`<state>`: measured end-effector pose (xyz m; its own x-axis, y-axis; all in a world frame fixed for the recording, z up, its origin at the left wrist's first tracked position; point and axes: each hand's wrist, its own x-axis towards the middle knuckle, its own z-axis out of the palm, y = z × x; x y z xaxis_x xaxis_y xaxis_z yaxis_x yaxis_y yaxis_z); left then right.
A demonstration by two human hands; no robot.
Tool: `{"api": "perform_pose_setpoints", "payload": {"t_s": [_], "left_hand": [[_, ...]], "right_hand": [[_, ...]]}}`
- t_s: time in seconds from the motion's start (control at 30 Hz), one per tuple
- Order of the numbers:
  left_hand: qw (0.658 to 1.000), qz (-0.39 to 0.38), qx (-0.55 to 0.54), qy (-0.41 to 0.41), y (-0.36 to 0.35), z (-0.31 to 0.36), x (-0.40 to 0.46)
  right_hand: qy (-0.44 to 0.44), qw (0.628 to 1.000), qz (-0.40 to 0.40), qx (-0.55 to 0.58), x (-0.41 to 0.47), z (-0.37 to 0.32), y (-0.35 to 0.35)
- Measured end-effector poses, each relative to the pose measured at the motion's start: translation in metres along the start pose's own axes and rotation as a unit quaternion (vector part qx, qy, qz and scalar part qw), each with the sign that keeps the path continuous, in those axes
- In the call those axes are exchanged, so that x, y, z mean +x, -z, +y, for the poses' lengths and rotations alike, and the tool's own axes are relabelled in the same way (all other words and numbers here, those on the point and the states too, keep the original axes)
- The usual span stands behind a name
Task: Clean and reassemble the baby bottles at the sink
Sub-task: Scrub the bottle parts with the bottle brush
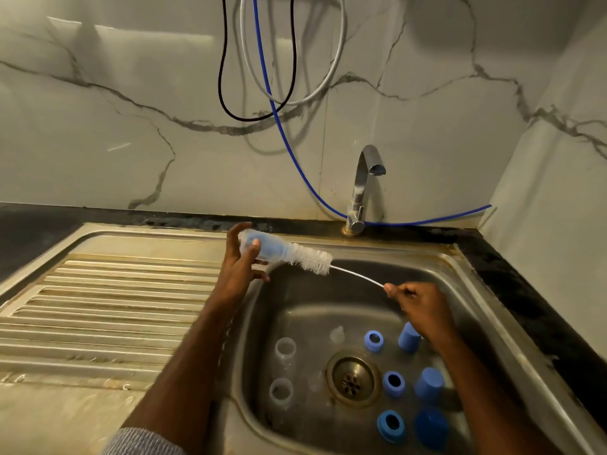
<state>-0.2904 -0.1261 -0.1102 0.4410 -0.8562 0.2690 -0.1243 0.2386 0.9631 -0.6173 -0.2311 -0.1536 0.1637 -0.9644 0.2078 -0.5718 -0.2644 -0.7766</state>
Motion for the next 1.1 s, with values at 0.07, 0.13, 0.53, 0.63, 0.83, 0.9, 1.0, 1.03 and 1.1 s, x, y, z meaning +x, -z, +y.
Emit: {"api": "perform_pose_setpoints", "payload": {"t_s": [0.07, 0.13, 0.53, 0.63, 0.83, 0.9, 1.0, 1.03, 1.1], "left_hand": [[1.000, -0.012, -0.013, 0.001, 0.005, 0.002, 0.001], [1.000, -0.004, 0.000, 0.013, 0.010, 0.003, 0.001], [0.988, 0.127, 0.059, 0.070, 0.021, -0.002, 0.008], [0.979, 0.177, 0.045, 0.094, 0.029, 0.000, 0.011], [0.981, 0.169, 0.048, 0.081, 0.016, 0.003, 0.007], [0.977, 0.189, 0.037, 0.092, 0.020, 0.004, 0.010], [0.982, 0.164, 0.042, 0.084, 0.010, 0.005, 0.006], [0.983, 0.162, 0.046, 0.075, 0.006, 0.005, 0.005], [0.980, 0.179, 0.052, 0.068, 0.006, 0.008, 0.005]], "right_hand": [[-0.002, 1.000, -0.013, 0.012, 0.000, 0.003, 0.004], [-0.004, 0.999, -0.028, 0.026, -0.002, 0.003, 0.005], [-0.005, 0.974, -0.028, 0.223, -0.003, -0.001, 0.011], [-0.015, 0.974, -0.009, 0.224, -0.002, 0.002, 0.014], [-0.027, 0.977, -0.006, 0.211, -0.003, -0.001, 0.008], [-0.041, 0.976, 0.008, 0.215, -0.002, 0.003, 0.010], [-0.038, 0.983, -0.019, 0.181, -0.005, 0.001, 0.000], [-0.041, 0.983, -0.018, 0.175, -0.005, -0.001, 0.000], [-0.063, 0.983, 0.008, 0.174, -0.001, 0.000, 0.006]]}}
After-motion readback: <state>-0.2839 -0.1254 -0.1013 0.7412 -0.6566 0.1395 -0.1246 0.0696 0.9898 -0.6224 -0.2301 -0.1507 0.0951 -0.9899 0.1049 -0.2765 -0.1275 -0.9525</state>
